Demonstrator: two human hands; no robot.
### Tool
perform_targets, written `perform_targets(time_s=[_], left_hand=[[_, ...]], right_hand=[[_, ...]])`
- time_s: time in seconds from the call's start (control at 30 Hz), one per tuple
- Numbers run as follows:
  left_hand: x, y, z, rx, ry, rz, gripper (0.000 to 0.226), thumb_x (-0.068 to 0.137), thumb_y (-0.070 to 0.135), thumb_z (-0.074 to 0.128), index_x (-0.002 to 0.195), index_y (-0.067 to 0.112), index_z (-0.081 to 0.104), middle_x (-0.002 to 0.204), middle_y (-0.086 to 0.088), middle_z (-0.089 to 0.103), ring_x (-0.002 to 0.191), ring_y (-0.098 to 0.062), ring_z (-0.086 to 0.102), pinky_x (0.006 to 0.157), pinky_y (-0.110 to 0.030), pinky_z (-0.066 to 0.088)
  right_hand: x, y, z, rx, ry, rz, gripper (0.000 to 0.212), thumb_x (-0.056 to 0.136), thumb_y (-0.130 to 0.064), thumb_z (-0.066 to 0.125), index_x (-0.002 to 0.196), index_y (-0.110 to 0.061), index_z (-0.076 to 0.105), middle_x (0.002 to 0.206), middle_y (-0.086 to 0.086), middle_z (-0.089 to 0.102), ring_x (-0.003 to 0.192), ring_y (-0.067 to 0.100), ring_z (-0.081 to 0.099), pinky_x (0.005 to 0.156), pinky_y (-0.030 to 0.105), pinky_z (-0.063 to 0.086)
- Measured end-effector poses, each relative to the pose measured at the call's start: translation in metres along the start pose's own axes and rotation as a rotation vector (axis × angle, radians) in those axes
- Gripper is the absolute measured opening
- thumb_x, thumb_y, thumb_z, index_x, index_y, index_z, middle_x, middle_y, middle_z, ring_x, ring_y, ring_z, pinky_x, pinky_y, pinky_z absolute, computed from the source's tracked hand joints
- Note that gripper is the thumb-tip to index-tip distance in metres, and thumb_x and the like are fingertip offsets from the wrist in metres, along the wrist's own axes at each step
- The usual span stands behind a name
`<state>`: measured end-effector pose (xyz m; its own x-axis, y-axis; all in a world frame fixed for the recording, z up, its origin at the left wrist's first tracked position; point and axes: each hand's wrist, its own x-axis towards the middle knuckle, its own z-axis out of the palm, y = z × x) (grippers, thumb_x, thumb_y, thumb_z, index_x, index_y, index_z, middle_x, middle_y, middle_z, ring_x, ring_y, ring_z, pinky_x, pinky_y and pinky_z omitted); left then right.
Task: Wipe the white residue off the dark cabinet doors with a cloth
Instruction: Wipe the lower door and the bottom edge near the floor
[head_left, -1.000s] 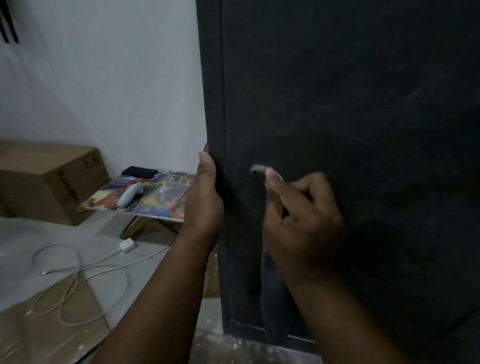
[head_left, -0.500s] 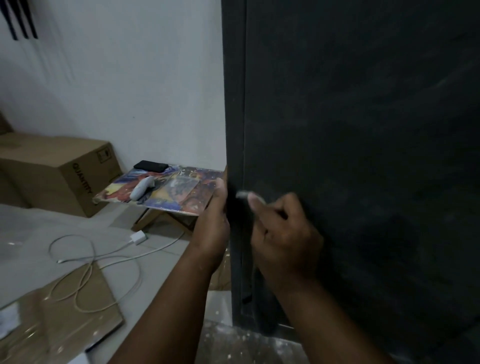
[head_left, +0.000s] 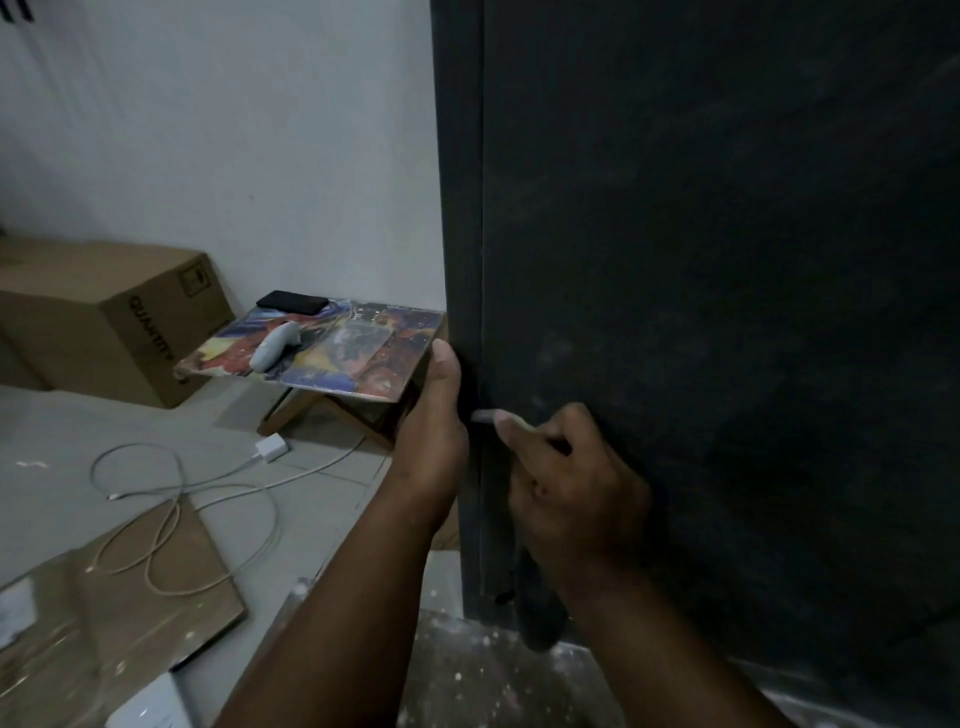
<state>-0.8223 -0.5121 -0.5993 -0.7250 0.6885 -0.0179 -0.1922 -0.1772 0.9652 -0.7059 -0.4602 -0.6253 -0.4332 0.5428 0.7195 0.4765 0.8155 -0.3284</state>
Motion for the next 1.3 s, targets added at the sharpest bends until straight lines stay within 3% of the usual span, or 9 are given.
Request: perform_targets(time_s=[0.13,0.23,0.5,0.73,0.83,1.0,1.07,1.2,1.3], left_hand=[[0.002,-0.006,-0.001,-0.006,-0.023,0.002,0.098,0.075,0.085,0.051,0.155,0.029,0.045,0.154,-0.002,0.053,0.141,-0.021,0.051,0.121,-0.050,0.038],[0.002,-0.007,0.000,0.001,-0.029,0.021,0.093,0.077,0.083,0.051,0.152,0.029,0.050,0.152,0.000,0.056,0.140,-0.017,0.053,0.120,-0.048,0.039],[0.005,-0.010,-0.001,0.027,0.010,0.035,0.057,0.079,0.082,0.050,0.120,0.045,0.061,0.129,0.020,0.063,0.118,0.003,0.061,0.100,-0.026,0.047],[0.001,-0.009,0.002,0.056,-0.033,0.051,0.081,0.086,0.082,0.042,0.145,0.029,0.058,0.146,0.003,0.062,0.136,-0.012,0.056,0.119,-0.044,0.041],[0.001,-0.008,0.004,0.019,0.004,0.056,0.064,0.097,0.071,0.041,0.133,0.025,0.067,0.135,-0.001,0.070,0.128,-0.013,0.063,0.114,-0.043,0.047],[-0.003,-0.004,0.004,0.053,-0.002,0.048,0.043,0.087,0.076,0.044,0.110,0.046,0.064,0.105,0.026,0.075,0.099,0.006,0.071,0.078,-0.016,0.055],[-0.005,-0.005,0.006,0.104,0.022,0.050,0.047,0.083,0.083,0.043,0.115,0.052,0.057,0.121,0.027,0.067,0.112,0.004,0.063,0.090,-0.021,0.051],[-0.006,-0.009,0.011,0.256,0.041,0.165,0.053,0.101,0.073,0.029,0.145,0.048,0.042,0.160,0.014,0.039,0.148,-0.011,0.036,0.123,-0.041,0.030],[-0.006,-0.013,0.016,0.344,0.073,0.170,0.066,0.102,0.071,0.023,0.160,0.040,0.026,0.167,0.007,0.033,0.153,-0.017,0.032,0.125,-0.051,0.030]], right_hand=[[0.024,0.000,-0.002,0.059,0.373,-0.078,0.012,0.100,-0.022,0.069,0.100,-0.022,0.081,0.076,0.002,0.057,0.056,0.018,0.050,0.044,0.030,0.044],[0.037,-0.007,0.004,0.077,0.465,-0.058,0.014,0.099,-0.018,0.071,0.107,-0.023,0.081,0.076,0.003,0.056,0.057,0.019,0.049,0.046,0.029,0.041],[-0.017,0.004,0.025,0.173,-0.048,0.125,0.029,0.102,-0.041,0.061,0.086,-0.018,0.068,0.072,-0.004,0.056,0.060,0.016,0.053,0.051,0.035,0.046],[0.032,-0.009,0.000,0.085,0.463,-0.019,0.011,0.098,-0.018,0.072,0.102,-0.020,0.082,0.075,0.003,0.058,0.058,0.018,0.051,0.048,0.028,0.042],[0.028,-0.021,0.012,0.149,0.272,0.134,0.027,0.104,-0.036,0.062,0.093,-0.019,0.079,0.075,-0.011,0.047,0.066,0.003,0.036,0.058,0.010,0.029],[-0.026,-0.001,0.034,0.242,-0.172,0.283,0.026,0.098,-0.053,0.054,0.085,-0.031,0.060,0.075,-0.011,0.057,0.062,0.009,0.049,0.057,0.029,0.039],[-0.034,0.009,0.032,0.290,-0.208,0.388,0.040,0.096,-0.062,0.052,0.076,-0.028,0.048,0.068,-0.009,0.053,0.061,0.007,0.050,0.056,0.030,0.038],[-0.024,0.017,0.006,0.112,0.039,0.146,0.036,0.103,-0.046,0.051,0.093,-0.022,0.077,0.075,-0.013,0.052,0.060,0.002,0.040,0.056,0.011,0.031],[0.009,0.020,-0.012,0.028,0.410,-0.005,0.014,0.097,-0.021,0.074,0.109,-0.017,0.081,0.079,0.002,0.058,0.061,0.012,0.048,0.049,0.026,0.039]])
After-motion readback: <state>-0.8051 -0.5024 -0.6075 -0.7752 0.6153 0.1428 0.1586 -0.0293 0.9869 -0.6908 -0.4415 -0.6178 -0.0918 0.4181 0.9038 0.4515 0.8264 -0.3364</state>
